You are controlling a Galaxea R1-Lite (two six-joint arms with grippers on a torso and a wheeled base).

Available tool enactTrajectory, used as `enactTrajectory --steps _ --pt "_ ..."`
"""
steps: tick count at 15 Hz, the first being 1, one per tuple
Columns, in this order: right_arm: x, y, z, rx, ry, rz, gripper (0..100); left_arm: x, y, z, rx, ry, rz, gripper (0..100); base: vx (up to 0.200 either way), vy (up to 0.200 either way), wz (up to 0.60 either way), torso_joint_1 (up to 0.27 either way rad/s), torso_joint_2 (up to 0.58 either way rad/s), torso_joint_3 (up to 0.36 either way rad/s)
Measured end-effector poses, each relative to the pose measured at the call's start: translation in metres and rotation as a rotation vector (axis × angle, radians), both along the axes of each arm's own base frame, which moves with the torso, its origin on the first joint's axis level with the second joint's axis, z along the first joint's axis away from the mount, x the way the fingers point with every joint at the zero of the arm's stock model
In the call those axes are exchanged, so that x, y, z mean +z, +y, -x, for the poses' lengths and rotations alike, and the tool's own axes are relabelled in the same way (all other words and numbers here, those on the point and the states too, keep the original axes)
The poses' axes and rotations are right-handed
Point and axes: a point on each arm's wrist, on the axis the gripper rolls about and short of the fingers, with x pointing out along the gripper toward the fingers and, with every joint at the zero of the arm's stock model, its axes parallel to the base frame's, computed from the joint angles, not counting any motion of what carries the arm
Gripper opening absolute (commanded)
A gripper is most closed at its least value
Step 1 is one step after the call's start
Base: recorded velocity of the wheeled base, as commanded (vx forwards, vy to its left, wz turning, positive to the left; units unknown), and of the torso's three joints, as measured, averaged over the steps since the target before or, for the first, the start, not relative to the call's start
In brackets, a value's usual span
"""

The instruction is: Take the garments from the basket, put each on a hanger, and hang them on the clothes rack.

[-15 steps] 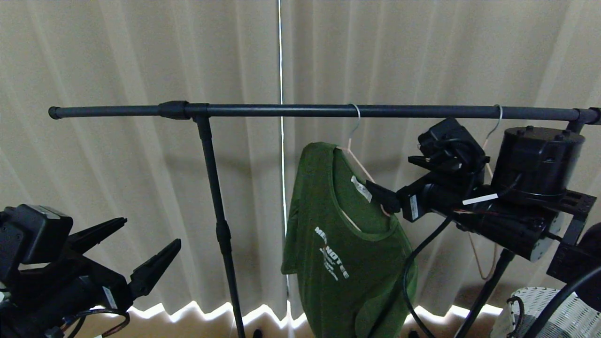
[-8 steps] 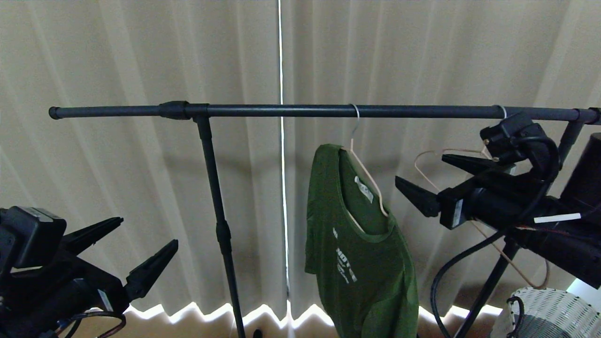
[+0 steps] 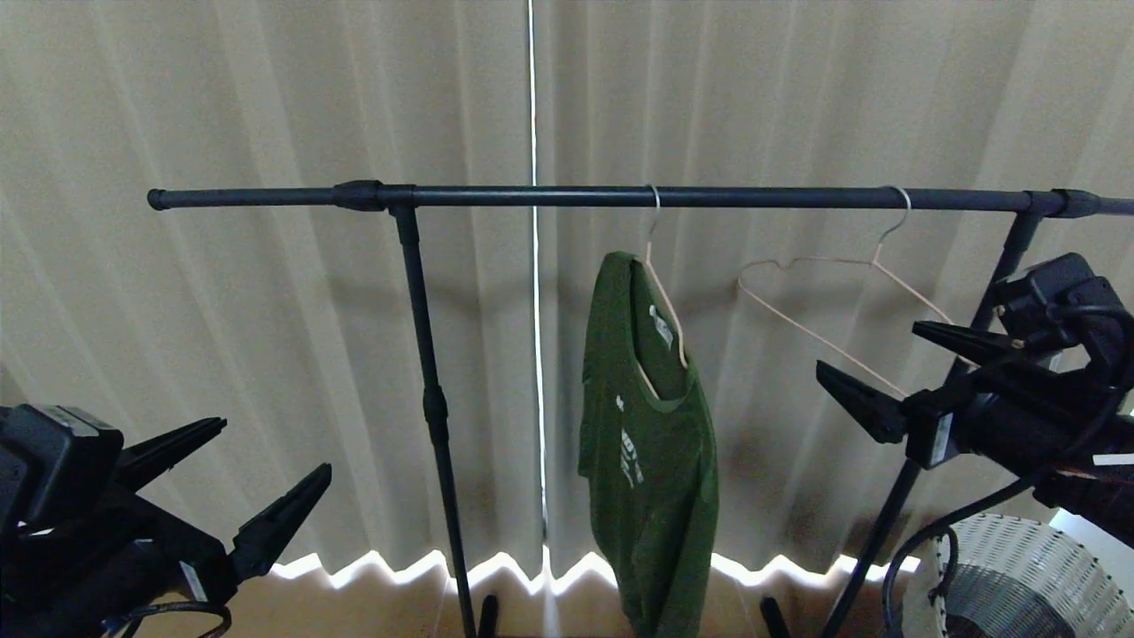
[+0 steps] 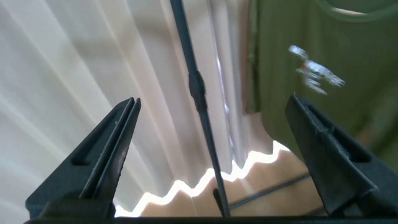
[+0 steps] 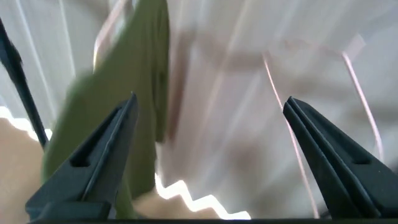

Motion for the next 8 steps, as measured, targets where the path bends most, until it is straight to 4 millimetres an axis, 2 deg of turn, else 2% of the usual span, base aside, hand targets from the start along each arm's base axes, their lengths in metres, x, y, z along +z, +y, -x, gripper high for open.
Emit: enactTrajectory --steps 5,8 --pt "-0.012 -0.014 0.007 -0.044 0.021 0.077 100 0.001 0.001 0.002 -0.001 -0.01 0.003 100 -0.2 0.0 0.0 -0.001 0.0 0.001" --pt "-0.015 -0.02 0.008 -0.074 0.028 0.081 100 -0.002 0.001 0.004 0.0 0.0 0.0 100 0.0 0.0 0.0 0.0 0.0 0.0"
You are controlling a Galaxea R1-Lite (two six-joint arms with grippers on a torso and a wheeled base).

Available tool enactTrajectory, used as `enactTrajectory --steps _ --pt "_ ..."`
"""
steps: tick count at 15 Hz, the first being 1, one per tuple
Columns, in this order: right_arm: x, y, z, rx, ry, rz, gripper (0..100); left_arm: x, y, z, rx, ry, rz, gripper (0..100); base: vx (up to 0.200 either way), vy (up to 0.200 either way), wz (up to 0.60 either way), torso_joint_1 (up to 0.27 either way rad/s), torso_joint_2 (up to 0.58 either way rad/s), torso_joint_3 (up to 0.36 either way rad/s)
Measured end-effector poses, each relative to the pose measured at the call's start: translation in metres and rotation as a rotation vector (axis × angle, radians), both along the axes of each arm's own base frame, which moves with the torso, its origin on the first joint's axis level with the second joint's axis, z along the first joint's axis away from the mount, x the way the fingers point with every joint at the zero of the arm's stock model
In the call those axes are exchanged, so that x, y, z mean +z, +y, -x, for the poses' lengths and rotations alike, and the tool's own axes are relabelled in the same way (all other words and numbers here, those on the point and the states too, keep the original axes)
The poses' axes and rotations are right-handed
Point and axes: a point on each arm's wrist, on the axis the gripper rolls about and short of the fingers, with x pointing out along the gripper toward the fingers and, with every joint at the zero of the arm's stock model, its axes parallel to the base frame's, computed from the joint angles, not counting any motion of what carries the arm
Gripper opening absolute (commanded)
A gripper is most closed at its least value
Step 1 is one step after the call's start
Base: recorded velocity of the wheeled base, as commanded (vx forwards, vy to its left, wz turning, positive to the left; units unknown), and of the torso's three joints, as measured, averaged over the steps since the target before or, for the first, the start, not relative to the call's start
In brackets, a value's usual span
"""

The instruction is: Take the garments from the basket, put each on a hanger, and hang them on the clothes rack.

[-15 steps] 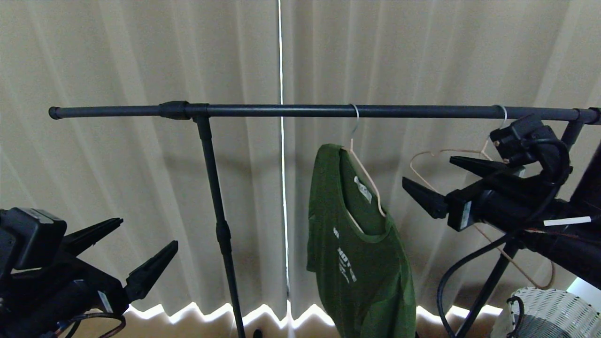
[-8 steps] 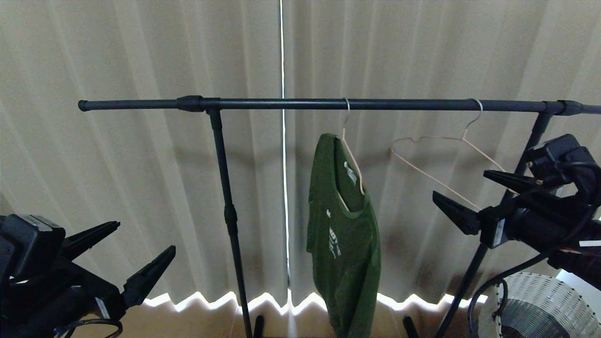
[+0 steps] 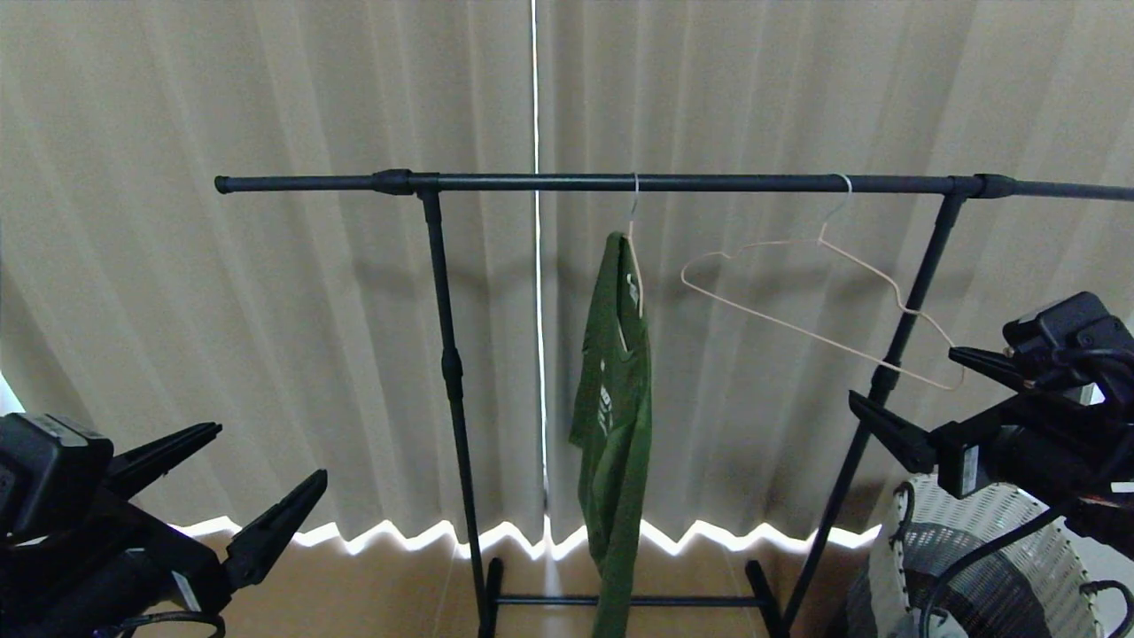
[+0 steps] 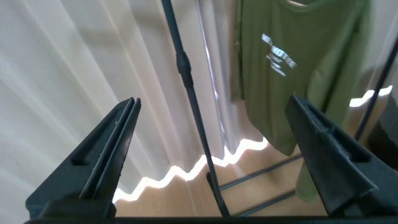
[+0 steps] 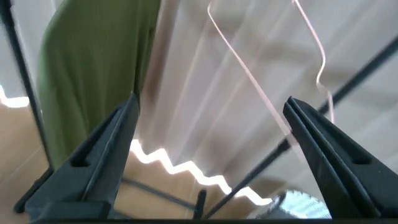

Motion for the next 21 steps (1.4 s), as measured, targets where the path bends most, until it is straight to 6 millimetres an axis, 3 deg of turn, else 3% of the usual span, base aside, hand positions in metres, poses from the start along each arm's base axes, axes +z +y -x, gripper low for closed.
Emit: enactTrajectory --steps 8,15,18,21 --pt "-0.001 -0.015 0.009 -0.064 -0.014 0.022 100 0.001 0.001 0.003 -0.002 -0.012 0.001 100 0.0 0.0 0.0 0.0 0.0 0.0" --pt "-0.031 -0.034 0.044 -0.13 0.059 0.038 100 -0.003 0.008 0.011 0.034 -0.007 0.003 100 0.0 0.0 0.0 0.0 0.0 0.0" --pt "-0.044 -0.038 0.052 -0.148 0.109 0.052 100 0.003 0.005 0.0 0.003 -0.012 -0.013 100 0.0 0.0 0.0 0.0 0.0 0.0" --pt "-0.055 -0.04 0.059 -0.154 0.153 0.067 100 0.001 -0.001 -0.02 -0.009 0.099 -0.064 100 0.0 0.0 0.0 0.0 0.0 0.0"
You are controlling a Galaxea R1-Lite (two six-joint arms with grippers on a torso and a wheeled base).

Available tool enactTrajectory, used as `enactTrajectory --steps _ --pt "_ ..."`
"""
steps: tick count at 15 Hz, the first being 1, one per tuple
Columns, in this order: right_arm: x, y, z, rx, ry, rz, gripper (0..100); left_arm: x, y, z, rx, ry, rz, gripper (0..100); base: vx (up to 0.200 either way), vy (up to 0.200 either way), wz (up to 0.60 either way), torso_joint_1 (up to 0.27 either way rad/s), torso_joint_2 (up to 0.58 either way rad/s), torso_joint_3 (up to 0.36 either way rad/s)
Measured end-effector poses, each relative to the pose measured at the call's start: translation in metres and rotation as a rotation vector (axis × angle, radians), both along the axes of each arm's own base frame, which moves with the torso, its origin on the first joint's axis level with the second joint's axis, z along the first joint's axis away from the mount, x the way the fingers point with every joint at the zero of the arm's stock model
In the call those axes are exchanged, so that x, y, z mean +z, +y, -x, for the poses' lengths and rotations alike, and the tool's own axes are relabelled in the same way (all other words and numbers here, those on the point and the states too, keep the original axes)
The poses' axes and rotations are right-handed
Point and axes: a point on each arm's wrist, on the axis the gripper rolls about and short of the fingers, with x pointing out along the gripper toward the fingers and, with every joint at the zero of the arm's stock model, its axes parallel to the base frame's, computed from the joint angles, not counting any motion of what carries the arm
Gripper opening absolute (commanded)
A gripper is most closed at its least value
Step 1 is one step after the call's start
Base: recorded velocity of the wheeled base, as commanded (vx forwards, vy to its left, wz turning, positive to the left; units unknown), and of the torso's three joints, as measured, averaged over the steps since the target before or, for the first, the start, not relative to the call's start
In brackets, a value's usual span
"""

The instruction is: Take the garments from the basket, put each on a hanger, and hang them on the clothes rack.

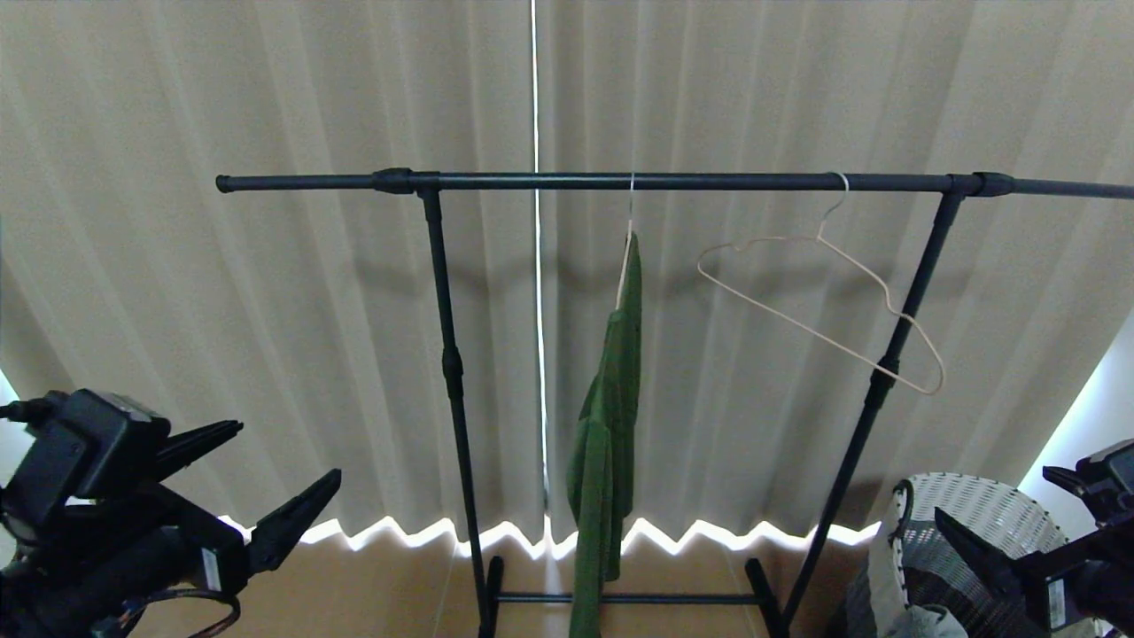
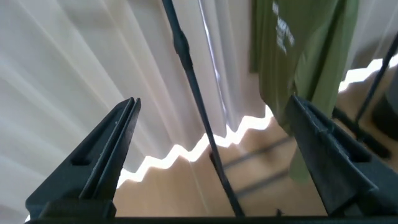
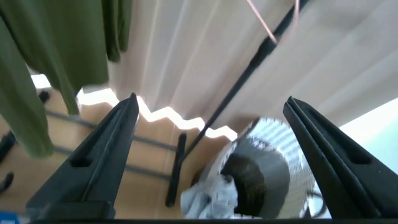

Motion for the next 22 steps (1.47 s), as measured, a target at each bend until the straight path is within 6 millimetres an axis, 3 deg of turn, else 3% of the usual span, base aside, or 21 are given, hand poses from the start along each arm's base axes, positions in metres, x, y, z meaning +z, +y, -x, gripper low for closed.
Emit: enactTrajectory --steps 4,18,22 --pt "-0.008 -0.002 0.0 -0.013 0.042 0.007 100 -0.001 -0.006 -0.015 -0.005 0.084 0.016 100 0.0 0.0 0.0 0.0 0.0 0.0" --pt "-0.015 -0.006 -0.006 -0.061 0.095 0.02 100 -0.01 -0.009 -0.012 -0.029 0.124 -0.003 100 0.0 0.0 0.0 0.0 0.0 0.0" --pt "-0.014 -0.006 -0.007 -0.053 0.089 0.044 100 -0.012 -0.009 -0.011 -0.029 0.124 -0.017 100 0.0 0.0 0.0 -0.163 0.36 0.186"
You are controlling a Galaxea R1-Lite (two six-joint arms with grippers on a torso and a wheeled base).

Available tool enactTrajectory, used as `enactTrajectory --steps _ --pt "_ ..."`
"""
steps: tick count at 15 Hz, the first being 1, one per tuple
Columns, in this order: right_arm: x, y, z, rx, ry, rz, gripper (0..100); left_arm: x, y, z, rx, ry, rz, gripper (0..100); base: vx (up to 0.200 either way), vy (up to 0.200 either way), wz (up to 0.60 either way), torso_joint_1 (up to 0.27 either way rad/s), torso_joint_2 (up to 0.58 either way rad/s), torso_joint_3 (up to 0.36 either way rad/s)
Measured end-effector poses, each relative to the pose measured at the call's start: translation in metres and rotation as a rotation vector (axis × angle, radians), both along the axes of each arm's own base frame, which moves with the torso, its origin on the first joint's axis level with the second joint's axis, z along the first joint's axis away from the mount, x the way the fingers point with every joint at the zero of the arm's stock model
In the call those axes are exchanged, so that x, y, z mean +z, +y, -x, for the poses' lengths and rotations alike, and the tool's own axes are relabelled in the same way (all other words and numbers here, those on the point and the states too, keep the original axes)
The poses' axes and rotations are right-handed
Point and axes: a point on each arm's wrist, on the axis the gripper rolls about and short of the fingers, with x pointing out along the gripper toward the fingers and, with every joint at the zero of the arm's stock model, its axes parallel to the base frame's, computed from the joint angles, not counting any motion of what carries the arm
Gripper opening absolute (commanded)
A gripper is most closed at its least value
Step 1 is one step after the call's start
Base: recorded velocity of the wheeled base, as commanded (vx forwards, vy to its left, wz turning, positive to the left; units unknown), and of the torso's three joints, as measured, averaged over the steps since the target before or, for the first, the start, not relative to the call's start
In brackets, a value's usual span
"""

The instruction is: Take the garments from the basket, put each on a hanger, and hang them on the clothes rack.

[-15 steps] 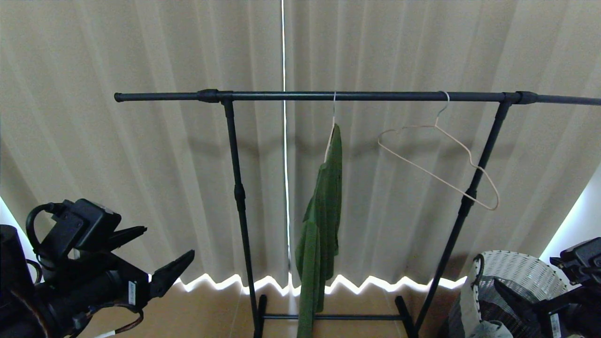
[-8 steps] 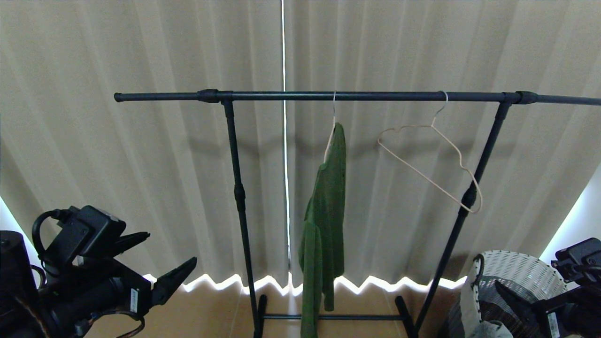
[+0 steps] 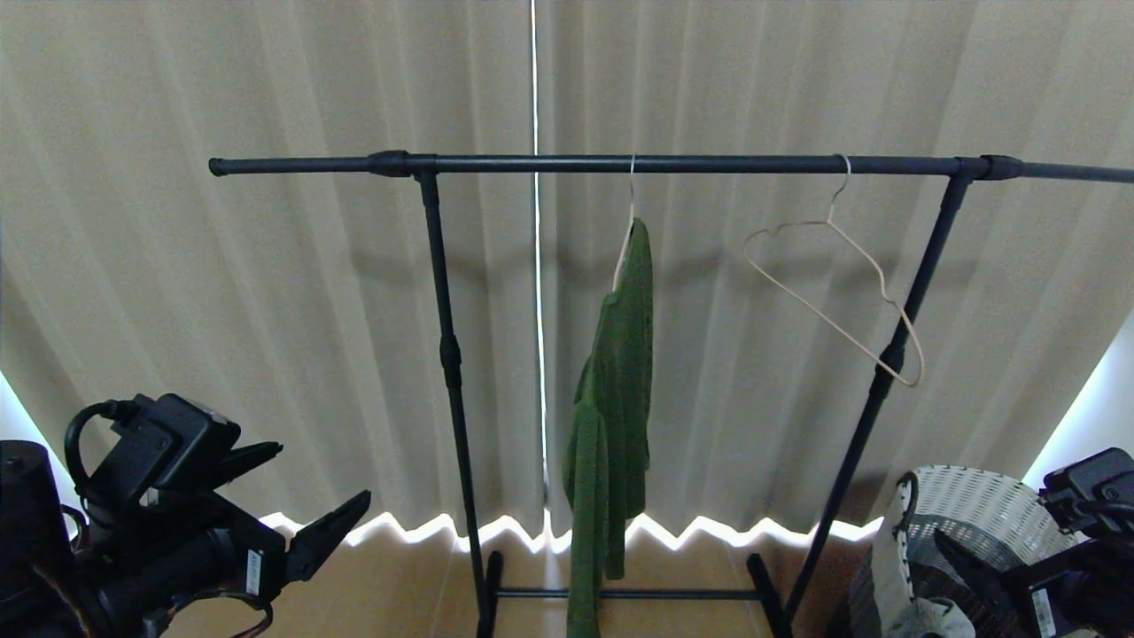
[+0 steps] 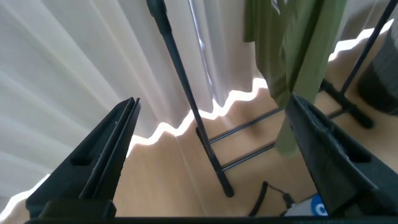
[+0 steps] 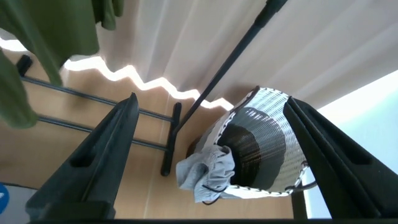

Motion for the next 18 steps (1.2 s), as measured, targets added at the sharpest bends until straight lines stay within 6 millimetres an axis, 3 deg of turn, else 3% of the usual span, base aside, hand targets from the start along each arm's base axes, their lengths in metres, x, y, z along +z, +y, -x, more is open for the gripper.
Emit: enactTrajectory --steps 14,18 --pt "-0.002 0.0 0.0 0.008 0.013 0.015 100 -0.005 0.002 0.007 -0.009 0.001 -0.027 100 0.0 0.0 0.0 -0.202 0.47 0.263" --pt "-0.002 0.0 -0.001 0.008 0.018 0.015 100 -0.006 0.003 0.01 -0.009 0.004 -0.028 100 0.0 0.0 0.0 -0.1 0.27 0.157"
